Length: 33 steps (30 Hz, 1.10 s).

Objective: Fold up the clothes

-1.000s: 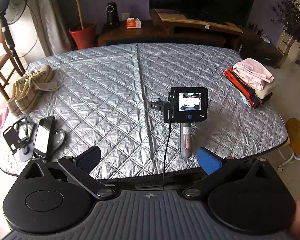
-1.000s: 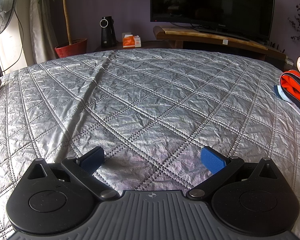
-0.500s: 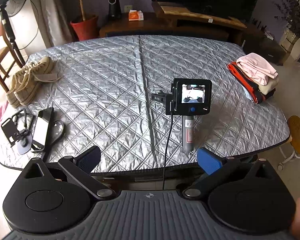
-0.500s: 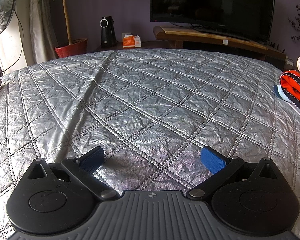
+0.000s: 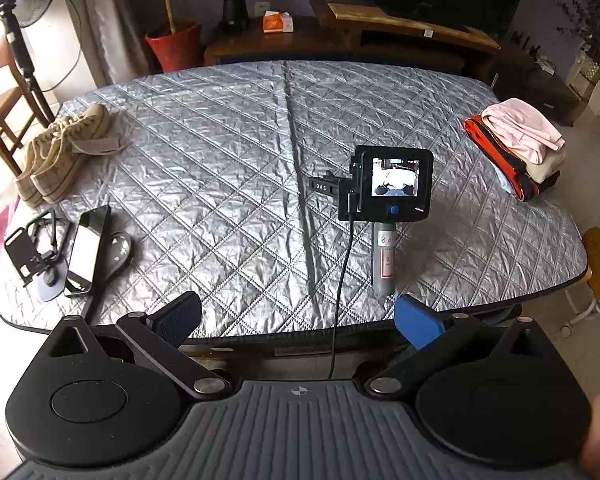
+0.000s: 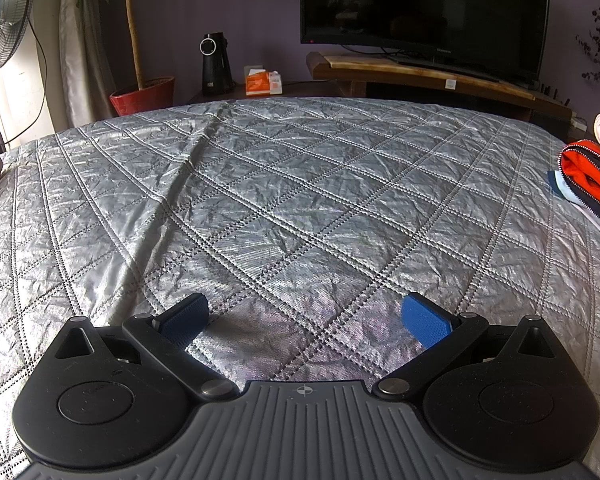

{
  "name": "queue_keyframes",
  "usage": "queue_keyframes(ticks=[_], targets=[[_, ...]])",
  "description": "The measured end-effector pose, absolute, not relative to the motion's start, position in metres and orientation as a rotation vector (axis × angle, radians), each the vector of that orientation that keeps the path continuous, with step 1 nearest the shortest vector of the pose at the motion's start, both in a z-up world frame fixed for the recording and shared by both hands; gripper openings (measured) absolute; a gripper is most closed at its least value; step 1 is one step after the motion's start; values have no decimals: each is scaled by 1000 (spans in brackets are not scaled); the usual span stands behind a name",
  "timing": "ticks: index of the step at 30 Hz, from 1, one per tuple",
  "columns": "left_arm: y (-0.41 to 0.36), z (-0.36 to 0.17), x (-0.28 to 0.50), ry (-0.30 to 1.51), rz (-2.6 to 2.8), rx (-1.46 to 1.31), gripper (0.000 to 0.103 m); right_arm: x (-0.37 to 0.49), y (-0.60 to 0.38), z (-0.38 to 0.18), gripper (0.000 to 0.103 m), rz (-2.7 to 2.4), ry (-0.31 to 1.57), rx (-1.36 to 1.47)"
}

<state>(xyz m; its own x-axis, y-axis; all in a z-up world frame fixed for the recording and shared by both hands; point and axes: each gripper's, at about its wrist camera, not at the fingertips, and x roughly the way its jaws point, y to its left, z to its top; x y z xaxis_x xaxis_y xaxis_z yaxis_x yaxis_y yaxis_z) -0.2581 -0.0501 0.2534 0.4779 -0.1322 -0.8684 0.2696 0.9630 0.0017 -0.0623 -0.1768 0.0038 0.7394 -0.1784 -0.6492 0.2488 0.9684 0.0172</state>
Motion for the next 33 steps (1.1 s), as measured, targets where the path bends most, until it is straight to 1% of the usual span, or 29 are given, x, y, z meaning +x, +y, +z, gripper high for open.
queue_keyframes(ticks=[10, 15, 21, 27, 33], targets=[[-48, 236, -250, 1068, -261, 143, 103, -62, -178, 3, 103, -235, 701, 105], [-45, 218, -232, 1065, -231, 165, 103, -62, -178, 3, 103, -235, 701, 105], [-27, 163, -182, 1151, -228, 77, 103, -62, -178, 3, 103, -235, 701, 105], [-19, 100, -126, 1179, -159, 127, 102, -62, -177, 3, 103, -235, 701, 105], [-5, 71, -66, 989, -132, 16, 102, -62, -177, 4, 103, -234, 700, 105]])
